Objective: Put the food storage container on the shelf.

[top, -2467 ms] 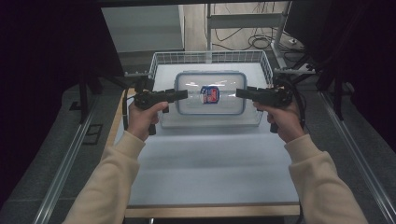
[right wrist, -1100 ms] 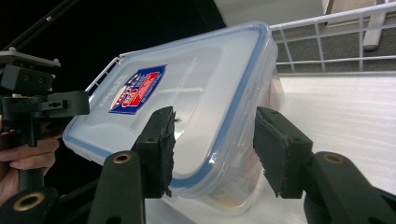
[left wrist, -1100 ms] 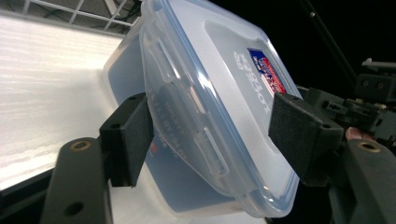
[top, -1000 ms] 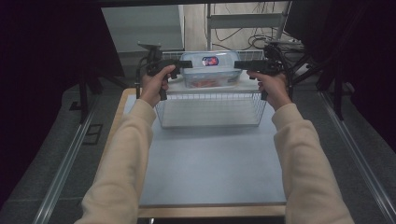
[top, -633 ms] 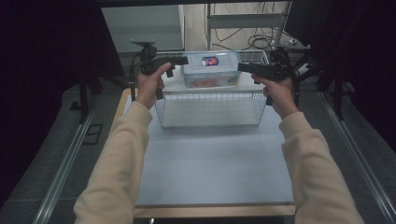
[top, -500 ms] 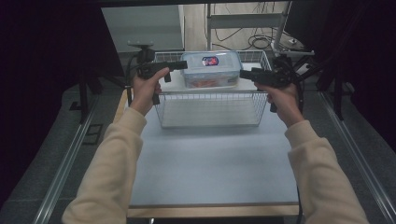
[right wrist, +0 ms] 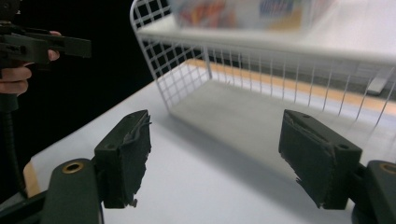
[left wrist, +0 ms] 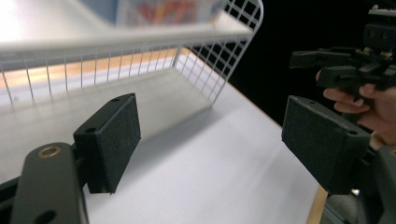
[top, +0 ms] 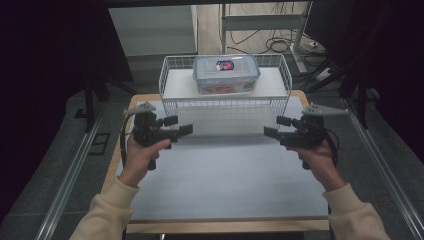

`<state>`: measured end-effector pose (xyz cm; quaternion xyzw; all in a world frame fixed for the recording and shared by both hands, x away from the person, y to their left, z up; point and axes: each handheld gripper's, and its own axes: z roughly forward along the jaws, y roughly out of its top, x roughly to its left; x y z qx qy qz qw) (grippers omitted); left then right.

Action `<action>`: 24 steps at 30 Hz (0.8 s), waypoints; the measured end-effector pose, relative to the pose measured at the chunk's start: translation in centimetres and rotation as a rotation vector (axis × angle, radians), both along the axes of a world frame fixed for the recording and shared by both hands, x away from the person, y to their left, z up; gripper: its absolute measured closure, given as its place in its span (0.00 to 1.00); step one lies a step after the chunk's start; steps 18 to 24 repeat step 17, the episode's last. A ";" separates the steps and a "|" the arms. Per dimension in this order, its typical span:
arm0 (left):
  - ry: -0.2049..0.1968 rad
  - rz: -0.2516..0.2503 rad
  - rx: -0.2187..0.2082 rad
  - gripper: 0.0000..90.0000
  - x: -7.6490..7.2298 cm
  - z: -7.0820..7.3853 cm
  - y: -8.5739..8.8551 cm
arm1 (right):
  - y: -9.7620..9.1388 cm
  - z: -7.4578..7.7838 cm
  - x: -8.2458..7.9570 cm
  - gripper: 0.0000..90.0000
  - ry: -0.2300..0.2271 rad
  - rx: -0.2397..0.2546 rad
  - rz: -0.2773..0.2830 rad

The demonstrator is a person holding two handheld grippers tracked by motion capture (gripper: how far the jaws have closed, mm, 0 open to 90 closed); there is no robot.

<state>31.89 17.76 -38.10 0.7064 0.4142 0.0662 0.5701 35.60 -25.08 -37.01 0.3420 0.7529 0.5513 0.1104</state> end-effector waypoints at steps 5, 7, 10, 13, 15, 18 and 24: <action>0.020 -0.013 0.003 0.21 -2.0 -3.4 0.1 | -0.8 -3.5 -2.0 0.26 0.012 -0.026 0.013; 0.020 -0.015 0.015 0.21 -2.4 -4.2 0.1 | -1.0 -4.8 -2.7 0.25 0.009 -0.048 0.015; 0.029 -0.015 0.020 0.21 -2.8 -5.1 -0.2 | -1.1 -6.6 -3.2 0.25 0.025 -0.059 0.020; 0.031 -0.022 0.045 0.21 -2.8 -5.4 -0.7 | -1.1 -6.6 -3.1 0.25 0.039 -0.070 0.029; 0.028 -0.018 0.046 0.21 -2.9 -5.5 -0.8 | -1.1 -6.1 -3.2 0.24 0.016 -0.049 0.022; 0.032 -0.022 0.048 0.21 -2.8 -5.8 -0.9 | -1.1 -5.9 -3.4 0.23 -0.002 -0.051 0.021; 0.032 -0.022 0.048 0.21 -2.8 -5.8 -0.9 | -1.1 -5.9 -3.4 0.23 -0.002 -0.051 0.021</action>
